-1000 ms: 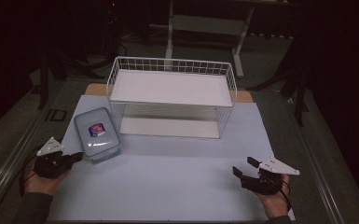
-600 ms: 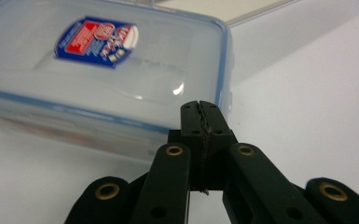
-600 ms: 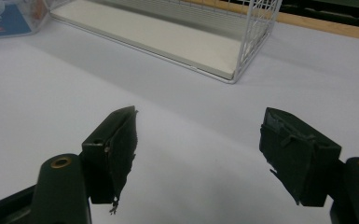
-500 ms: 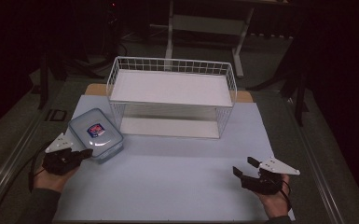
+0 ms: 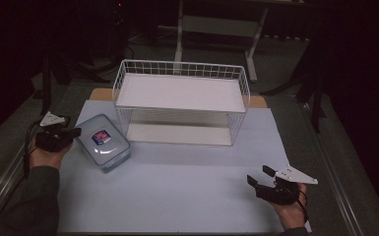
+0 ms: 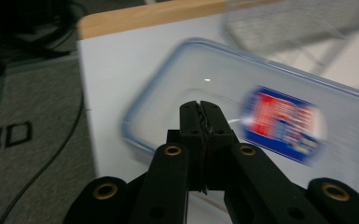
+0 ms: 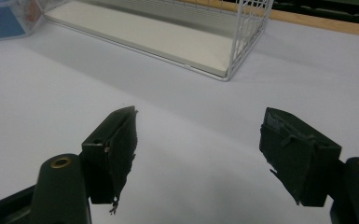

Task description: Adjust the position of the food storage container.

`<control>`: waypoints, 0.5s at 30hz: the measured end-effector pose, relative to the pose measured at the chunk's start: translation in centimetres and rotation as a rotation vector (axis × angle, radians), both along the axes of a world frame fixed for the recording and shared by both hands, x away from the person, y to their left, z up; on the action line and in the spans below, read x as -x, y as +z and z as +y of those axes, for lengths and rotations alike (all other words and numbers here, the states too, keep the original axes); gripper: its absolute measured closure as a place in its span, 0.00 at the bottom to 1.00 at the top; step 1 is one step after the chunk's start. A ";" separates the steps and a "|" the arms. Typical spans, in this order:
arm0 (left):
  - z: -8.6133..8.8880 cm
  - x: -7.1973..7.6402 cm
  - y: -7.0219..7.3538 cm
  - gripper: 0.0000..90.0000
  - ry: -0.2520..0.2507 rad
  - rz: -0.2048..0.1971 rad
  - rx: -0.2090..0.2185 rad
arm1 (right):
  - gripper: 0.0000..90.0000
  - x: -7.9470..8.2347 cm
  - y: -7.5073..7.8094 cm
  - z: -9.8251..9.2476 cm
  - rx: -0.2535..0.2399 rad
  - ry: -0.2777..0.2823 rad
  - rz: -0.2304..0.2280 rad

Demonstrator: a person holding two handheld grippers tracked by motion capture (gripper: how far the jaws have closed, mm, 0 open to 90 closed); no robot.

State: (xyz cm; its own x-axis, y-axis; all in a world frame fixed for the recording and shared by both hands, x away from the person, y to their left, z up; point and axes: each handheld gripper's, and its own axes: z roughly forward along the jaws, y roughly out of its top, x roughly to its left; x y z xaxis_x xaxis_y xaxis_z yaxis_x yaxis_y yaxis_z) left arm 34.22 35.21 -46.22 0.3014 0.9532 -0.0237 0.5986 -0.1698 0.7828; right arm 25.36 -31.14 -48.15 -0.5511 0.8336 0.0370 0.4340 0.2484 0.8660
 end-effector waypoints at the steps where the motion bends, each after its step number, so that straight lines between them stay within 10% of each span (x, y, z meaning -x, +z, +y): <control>1: 0.4 -0.4 -0.1 0.99 0.022 0.006 -0.005 | 0.30 0.0 0.0 0.0 0.000 0.000 0.000; 15: 0.9 -4.4 -1.4 1.00 0.165 0.034 -0.019 | 0.30 -0.3 -0.2 -0.6 -0.009 -0.021 0.012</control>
